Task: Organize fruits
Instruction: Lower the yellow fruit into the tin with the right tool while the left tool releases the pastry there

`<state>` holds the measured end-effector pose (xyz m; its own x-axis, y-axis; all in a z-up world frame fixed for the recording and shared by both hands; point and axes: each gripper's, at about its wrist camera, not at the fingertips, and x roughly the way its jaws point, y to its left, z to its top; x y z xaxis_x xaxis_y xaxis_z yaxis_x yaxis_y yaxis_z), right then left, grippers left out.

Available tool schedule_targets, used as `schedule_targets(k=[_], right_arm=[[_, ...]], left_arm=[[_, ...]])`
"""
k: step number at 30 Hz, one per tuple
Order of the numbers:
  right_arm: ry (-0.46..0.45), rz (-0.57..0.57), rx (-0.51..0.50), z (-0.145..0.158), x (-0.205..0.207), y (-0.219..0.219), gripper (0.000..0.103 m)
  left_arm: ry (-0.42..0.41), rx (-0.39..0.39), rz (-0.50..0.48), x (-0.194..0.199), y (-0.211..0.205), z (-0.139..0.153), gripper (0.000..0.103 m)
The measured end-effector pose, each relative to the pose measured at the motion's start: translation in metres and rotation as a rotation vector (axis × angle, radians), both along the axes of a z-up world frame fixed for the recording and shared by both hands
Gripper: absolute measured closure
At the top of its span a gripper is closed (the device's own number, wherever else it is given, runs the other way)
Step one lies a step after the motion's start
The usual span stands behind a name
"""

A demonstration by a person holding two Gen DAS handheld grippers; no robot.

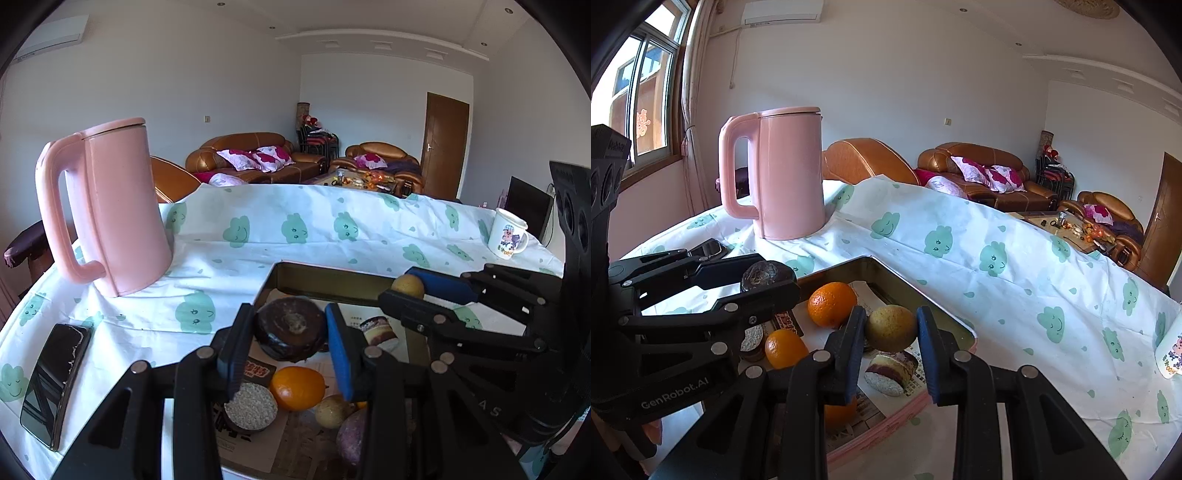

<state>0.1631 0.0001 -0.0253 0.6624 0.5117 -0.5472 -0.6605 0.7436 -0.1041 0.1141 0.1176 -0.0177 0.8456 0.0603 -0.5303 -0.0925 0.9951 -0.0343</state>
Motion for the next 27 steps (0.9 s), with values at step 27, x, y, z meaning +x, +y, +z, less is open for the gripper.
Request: schedule_targets(k=[27], right_arm=[[0.127,0.038,-0.058,-0.031,0.01,0.014,0.072]], left_arm=[[0.103,-0.013,0.016,0.016,0.008,-0.024,0.062]])
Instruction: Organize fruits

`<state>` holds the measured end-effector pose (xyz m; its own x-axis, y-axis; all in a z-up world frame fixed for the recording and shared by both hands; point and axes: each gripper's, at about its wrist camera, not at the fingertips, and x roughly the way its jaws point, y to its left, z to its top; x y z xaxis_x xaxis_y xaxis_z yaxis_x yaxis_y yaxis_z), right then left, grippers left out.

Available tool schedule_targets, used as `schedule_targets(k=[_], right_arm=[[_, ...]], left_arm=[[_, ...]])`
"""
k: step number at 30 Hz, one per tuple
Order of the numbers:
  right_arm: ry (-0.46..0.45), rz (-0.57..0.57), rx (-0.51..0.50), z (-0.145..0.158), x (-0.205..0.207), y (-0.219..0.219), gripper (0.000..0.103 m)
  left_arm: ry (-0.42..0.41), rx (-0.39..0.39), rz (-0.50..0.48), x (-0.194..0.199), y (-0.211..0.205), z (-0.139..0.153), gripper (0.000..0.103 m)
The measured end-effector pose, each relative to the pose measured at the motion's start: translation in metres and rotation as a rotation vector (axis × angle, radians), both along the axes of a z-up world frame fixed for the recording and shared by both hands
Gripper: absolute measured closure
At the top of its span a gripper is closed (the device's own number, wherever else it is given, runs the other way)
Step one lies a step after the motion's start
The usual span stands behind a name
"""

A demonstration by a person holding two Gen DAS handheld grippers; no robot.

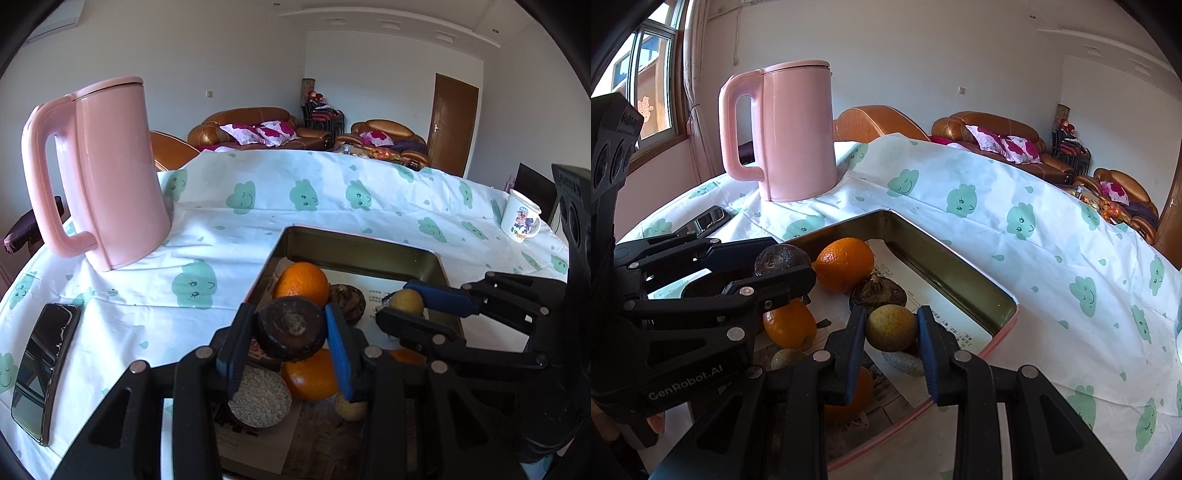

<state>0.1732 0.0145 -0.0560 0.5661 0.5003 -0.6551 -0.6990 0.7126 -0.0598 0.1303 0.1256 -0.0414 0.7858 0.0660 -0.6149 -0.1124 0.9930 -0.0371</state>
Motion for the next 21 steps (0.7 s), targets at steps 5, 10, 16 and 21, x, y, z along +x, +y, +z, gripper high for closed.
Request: schedule_targets(k=[5,10,16,21], right_arm=[[0.002,-0.016,0.004,0.0,0.001,-0.004,0.06],[-0.013,-0.026,0.031,0.006,-0.004,-0.014,0.051],[-0.03,-0.069,0.072,0.017,-0.014,-0.034,0.043],[-0.057,-0.099,0.082,0.022,-0.023,-0.048,0.034]], left_arm=[[-0.006,0.012,0.01,-0.002,0.0,0.001,0.061],[-0.033,0.024,0.035,-0.013,0.001,0.006,0.047],[-0.113,-0.016,0.04,-0.037,0.001,0.018,0.01],[-0.157,-0.022,0.022,-0.053,-0.008,0.024,0.004]])
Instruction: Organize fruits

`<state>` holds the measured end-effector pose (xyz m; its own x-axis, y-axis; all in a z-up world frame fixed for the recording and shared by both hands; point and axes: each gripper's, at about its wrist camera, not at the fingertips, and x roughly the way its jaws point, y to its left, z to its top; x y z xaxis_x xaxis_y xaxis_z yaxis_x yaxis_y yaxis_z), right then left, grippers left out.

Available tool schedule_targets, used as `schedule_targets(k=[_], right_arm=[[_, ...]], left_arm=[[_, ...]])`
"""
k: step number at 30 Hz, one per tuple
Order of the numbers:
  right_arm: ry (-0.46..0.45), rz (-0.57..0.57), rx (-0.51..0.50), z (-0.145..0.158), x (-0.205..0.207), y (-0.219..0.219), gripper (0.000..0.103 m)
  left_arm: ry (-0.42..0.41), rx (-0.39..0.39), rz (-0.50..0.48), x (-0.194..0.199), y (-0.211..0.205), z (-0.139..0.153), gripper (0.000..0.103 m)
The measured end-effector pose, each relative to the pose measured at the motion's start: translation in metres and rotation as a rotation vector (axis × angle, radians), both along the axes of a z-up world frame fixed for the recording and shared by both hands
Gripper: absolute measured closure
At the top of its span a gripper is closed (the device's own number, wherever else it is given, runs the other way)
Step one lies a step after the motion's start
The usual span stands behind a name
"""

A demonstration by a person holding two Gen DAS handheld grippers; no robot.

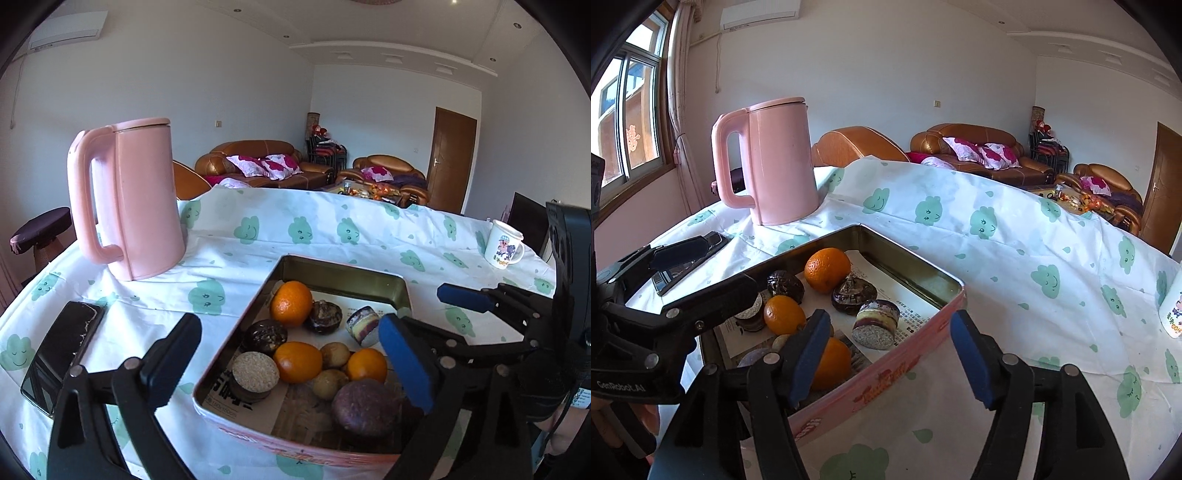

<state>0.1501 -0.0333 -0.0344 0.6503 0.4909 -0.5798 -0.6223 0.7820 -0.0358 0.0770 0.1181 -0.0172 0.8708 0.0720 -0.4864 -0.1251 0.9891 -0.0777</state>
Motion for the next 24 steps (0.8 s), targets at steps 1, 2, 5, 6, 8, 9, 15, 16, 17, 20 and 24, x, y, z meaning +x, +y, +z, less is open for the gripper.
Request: schedule_targets(k=[1,2,5,6,8,9,15,16,17,20,24], right_arm=[[-0.007,-0.005,-0.003,0.0,-0.002,-0.002,0.034],[-0.012,-0.008,-0.003,0.001,-0.004,-0.004,0.033],[-0.025,-0.012,0.004,0.003,-0.009,-0.01,0.033],[-0.027,-0.013,0.009,0.004,-0.01,-0.011,0.033],[-0.03,-0.016,0.019,0.006,-0.013,-0.015,0.033],[-0.032,-0.018,0.022,0.007,-0.014,-0.016,0.033],[-0.032,-0.03,0.038,0.01,-0.016,-0.024,0.033],[-0.032,-0.033,0.039,0.01,-0.016,-0.025,0.033],[-0.033,-0.035,0.041,0.01,-0.016,-0.026,0.033],[-0.034,-0.04,0.049,0.011,-0.018,-0.029,0.032],[-0.038,-0.045,0.053,0.012,-0.019,-0.032,0.032]], left_arm=[[-0.006,-0.003,-0.003,-0.002,-0.001,0.001,0.004],[-0.012,-0.005,-0.003,-0.005,-0.002,0.002,0.004],[-0.024,-0.012,-0.007,-0.01,-0.006,0.004,0.004],[-0.026,-0.011,-0.008,-0.011,-0.007,0.005,0.004],[-0.033,-0.009,-0.01,-0.013,-0.009,0.006,0.004],[-0.035,-0.008,-0.011,-0.014,-0.011,0.007,0.004],[-0.044,-0.005,-0.018,-0.017,-0.017,0.009,0.004],[-0.045,-0.005,-0.019,-0.017,-0.018,0.009,0.004],[-0.045,-0.005,-0.02,-0.017,-0.017,0.009,0.004],[-0.048,0.0,-0.022,-0.018,-0.021,0.01,0.004],[-0.048,0.004,-0.025,-0.018,-0.025,0.011,0.004]])
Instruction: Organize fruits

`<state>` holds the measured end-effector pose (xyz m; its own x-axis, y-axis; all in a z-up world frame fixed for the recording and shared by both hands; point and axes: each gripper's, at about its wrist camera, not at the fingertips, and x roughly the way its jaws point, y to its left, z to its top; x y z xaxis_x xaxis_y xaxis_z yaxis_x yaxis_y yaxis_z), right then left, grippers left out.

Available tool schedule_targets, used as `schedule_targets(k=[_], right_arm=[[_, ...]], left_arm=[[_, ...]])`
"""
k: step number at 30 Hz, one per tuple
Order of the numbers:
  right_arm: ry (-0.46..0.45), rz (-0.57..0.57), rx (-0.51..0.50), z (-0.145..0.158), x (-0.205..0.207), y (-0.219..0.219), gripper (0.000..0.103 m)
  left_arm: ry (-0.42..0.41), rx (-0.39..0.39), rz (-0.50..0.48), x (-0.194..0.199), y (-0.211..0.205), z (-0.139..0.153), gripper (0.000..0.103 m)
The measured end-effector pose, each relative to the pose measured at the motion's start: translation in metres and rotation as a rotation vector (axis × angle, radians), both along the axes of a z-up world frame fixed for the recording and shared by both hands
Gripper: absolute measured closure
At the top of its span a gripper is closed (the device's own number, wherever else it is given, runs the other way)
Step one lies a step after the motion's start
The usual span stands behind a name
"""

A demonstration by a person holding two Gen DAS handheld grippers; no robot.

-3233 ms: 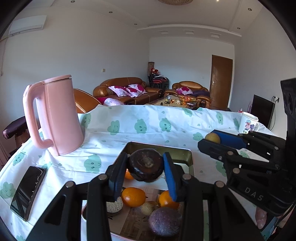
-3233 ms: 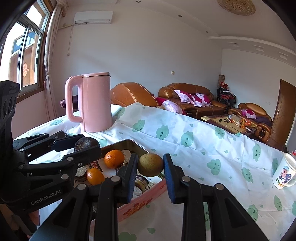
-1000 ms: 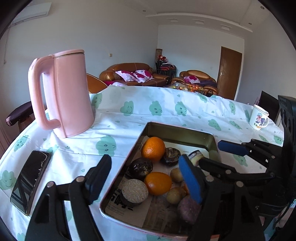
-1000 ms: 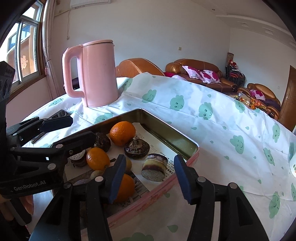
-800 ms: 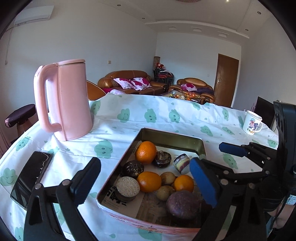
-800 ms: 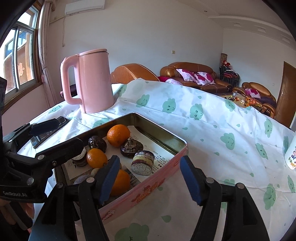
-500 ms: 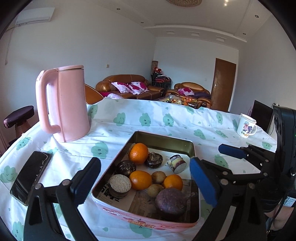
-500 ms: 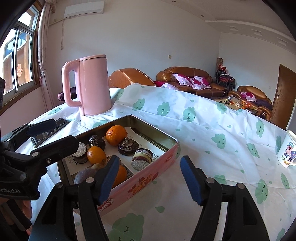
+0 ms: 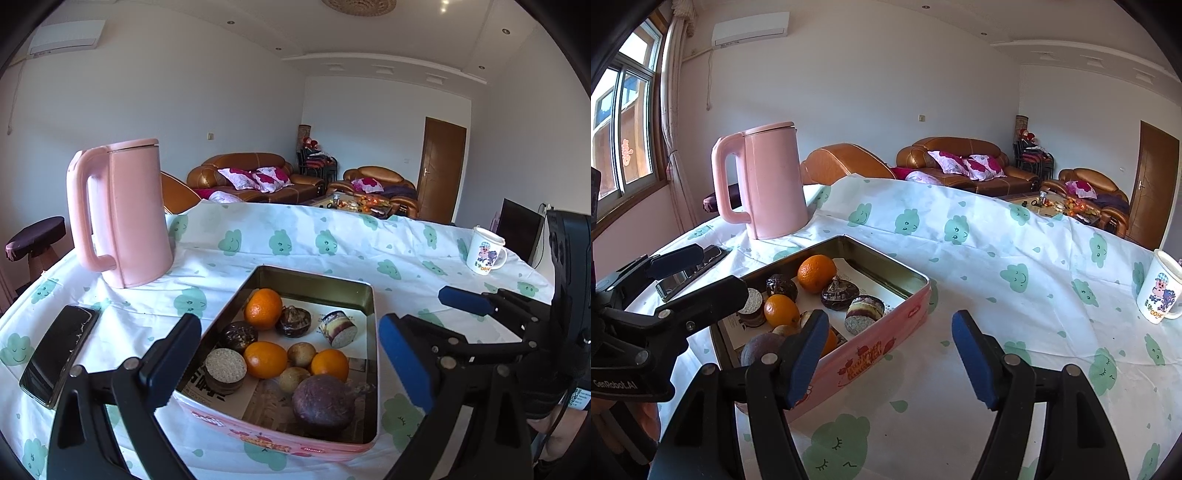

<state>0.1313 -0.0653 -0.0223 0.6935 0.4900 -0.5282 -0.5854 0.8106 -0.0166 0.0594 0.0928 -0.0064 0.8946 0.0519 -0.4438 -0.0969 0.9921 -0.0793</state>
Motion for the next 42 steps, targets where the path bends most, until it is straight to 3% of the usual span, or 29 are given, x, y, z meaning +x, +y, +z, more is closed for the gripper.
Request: schedule_targets(k=[28,42], right_arm=[[0.012,-0.024,0.003,-0.006,0.003,-0.012,0.032],[0.015,-0.063,0.029,-0.007,0.006,-0.031,0.031]], left_arm=[[-0.003,0.002,-0.004,0.001,-0.008,0.0,0.003],[-0.03,0.073,0.067,-0.001,-0.014,0.006,0.0]])
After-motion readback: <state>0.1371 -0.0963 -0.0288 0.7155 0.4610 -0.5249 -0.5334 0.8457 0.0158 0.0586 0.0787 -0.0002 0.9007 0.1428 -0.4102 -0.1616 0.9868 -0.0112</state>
